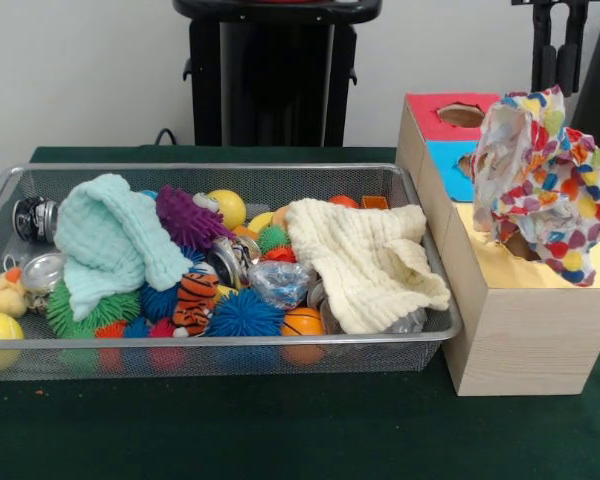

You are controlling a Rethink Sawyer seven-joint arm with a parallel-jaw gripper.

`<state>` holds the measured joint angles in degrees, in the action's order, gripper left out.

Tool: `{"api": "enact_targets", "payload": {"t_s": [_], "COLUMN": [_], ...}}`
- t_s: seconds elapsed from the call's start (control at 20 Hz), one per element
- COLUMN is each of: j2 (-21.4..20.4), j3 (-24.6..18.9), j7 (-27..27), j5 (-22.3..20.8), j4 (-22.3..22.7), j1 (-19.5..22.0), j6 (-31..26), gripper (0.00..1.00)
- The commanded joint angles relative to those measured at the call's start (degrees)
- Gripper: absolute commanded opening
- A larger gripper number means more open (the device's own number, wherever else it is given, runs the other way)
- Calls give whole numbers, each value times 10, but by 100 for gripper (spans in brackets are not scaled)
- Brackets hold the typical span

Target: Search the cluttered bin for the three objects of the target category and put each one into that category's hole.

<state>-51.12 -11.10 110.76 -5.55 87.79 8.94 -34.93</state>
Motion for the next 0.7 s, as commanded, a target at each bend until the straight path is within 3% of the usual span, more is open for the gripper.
{"api": "enact_targets", "payload": {"t_s": [0.05,0.7], "j2": [31,56], "j3": [-14,16], "j7": [34,62], "j5": [-20,-34], "j4": [65,91], "j1": [-5,-33], "j6": [26,78], "gripper": [0,0]}}
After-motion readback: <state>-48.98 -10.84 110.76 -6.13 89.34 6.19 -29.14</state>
